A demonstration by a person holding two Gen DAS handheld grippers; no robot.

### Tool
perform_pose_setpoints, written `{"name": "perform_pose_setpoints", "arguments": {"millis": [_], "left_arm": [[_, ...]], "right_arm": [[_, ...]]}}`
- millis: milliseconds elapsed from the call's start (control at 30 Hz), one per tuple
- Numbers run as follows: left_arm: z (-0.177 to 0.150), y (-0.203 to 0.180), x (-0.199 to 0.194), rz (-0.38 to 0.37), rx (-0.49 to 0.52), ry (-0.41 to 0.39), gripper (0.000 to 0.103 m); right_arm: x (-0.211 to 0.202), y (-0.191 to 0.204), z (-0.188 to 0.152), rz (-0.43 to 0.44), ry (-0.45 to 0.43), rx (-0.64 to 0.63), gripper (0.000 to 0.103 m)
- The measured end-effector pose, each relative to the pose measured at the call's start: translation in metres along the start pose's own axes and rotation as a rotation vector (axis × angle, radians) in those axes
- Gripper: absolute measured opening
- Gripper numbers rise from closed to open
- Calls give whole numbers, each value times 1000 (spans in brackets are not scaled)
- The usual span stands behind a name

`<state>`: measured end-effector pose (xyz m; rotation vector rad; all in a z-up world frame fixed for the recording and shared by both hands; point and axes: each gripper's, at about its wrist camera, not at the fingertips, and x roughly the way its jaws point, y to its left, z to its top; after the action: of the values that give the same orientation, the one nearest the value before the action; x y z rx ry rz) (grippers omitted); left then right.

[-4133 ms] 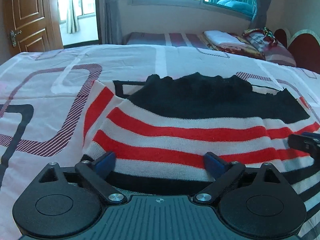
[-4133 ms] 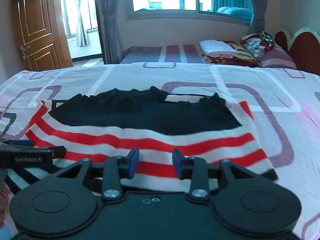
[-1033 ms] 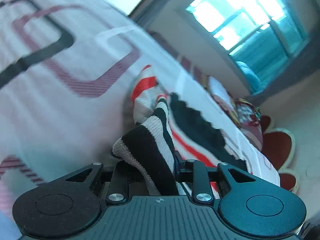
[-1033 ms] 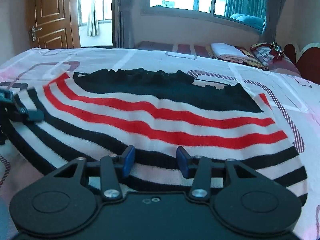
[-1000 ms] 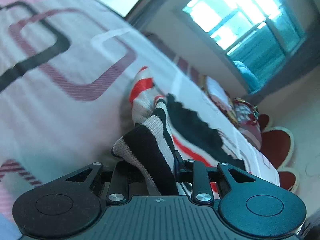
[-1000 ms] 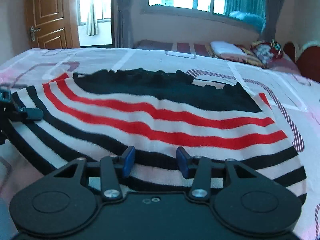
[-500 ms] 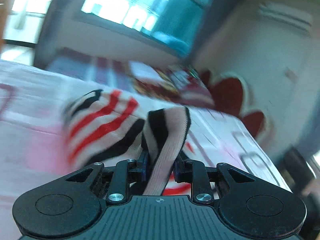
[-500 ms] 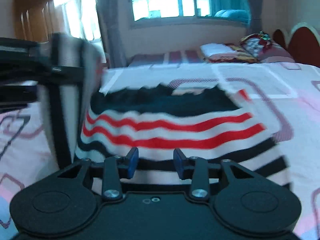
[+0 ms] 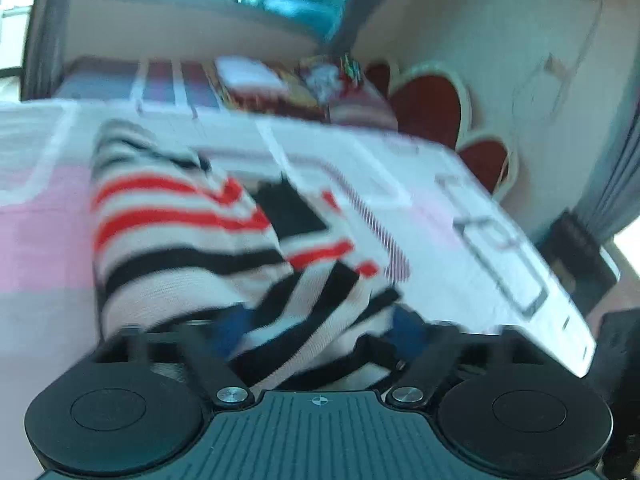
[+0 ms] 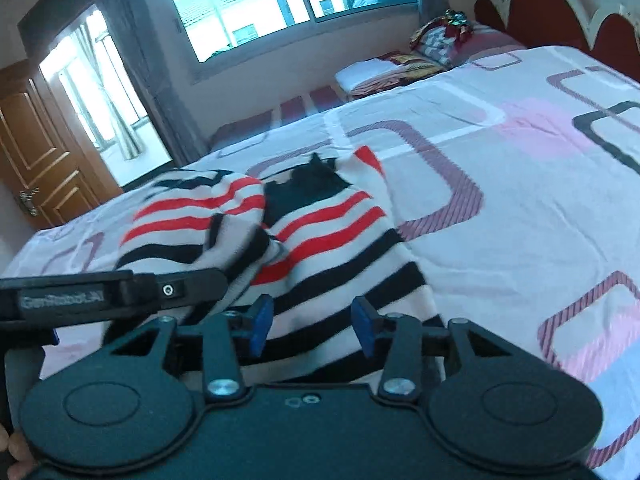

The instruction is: Fold small clothes

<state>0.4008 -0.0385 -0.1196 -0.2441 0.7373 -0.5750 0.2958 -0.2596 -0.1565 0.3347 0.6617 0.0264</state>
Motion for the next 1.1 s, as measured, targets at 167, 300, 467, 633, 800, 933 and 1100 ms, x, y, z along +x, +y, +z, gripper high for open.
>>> {"name": "perform_pose_setpoints", "arguments": {"millis": [167, 300, 467, 633, 800, 933, 1100], "left_arm": [[12, 21, -31, 117, -50, -94, 87], [12, 55, -33, 287, -134, -116, 87], [9, 76, 2, 358, -118, -40, 87], [7, 86, 21, 340, -196, -2, 87], [9, 76, 11, 357, -178, -64, 87], [15, 61, 11, 326, -139, -90, 87], [-2, 37, 47, 304, -46, 23, 87]], "right_arm": [[-6, 9, 9, 98, -1, 18, 65], [7, 14, 14, 155, 39, 62, 65], [42, 10, 26, 226, 81, 206, 64], [74, 19, 33, 221, 108, 199, 50], [81, 32, 34, 188, 82, 82, 24], [35, 43, 40, 143, -120, -65, 22], [13, 8, 30, 47, -148, -59, 23]]}}
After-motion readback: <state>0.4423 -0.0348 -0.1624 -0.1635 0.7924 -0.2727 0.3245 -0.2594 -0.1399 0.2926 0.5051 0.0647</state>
